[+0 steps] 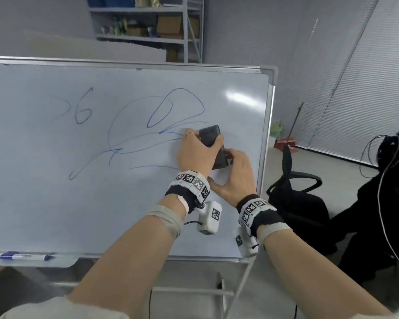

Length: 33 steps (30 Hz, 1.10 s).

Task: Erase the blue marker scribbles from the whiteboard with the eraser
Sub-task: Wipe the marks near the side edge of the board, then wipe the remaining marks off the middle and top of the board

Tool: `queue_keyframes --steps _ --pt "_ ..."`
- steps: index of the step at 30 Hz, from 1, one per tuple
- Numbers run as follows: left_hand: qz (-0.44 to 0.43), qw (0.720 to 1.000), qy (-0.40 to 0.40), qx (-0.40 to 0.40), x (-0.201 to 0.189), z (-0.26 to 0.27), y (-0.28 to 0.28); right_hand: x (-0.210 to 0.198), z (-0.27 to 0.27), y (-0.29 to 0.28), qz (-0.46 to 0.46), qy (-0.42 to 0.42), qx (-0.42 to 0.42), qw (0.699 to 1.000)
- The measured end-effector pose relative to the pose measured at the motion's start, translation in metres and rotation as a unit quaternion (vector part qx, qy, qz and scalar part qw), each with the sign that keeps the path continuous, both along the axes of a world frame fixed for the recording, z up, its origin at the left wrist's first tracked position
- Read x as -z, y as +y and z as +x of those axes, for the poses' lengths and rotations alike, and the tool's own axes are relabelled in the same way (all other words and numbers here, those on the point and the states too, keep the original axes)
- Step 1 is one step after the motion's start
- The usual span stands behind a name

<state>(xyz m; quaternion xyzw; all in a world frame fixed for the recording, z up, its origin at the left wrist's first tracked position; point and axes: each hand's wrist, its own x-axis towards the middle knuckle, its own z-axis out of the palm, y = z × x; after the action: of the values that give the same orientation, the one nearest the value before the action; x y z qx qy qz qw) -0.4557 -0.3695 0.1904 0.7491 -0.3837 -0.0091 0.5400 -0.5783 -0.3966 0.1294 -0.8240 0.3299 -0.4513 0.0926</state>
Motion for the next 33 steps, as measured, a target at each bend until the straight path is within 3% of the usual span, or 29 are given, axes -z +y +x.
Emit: queue_keyframes --steps 8,13,17,22,25,29,33 --pt "0.046 0.998 0.022 -0.038 -0.005 -0.016 0.005 0.001 -0.008 -0.022 -0.069 -0.056 0.052 0.995" --pt "0.019 0.981 0.093 -0.171 0.025 0.011 0.031 -0.011 -0.009 -0.026 -0.072 -0.109 0.085 0.988" --pt "-0.012 0.967 0.06 -0.249 0.058 0.038 0.057 -0.009 0.008 -0.016 -0.08 -0.063 0.069 0.992" --pt "-0.017 0.943 -0.013 -0.331 0.078 0.081 0.074 0.019 0.038 0.002 -0.141 0.016 -0.01 0.99" --pt "-0.018 0.939 0.019 -0.343 0.092 0.108 0.083 0.012 0.049 0.005 -0.117 0.005 0.059 0.991" --pt "0.015 0.935 0.101 -0.34 0.126 0.127 0.09 -0.005 0.055 0.002 -0.014 -0.116 0.183 0.976" --pt "0.076 0.93 0.142 -0.33 0.137 0.14 0.095 0.01 0.066 0.02 -0.041 -0.081 0.135 0.987"
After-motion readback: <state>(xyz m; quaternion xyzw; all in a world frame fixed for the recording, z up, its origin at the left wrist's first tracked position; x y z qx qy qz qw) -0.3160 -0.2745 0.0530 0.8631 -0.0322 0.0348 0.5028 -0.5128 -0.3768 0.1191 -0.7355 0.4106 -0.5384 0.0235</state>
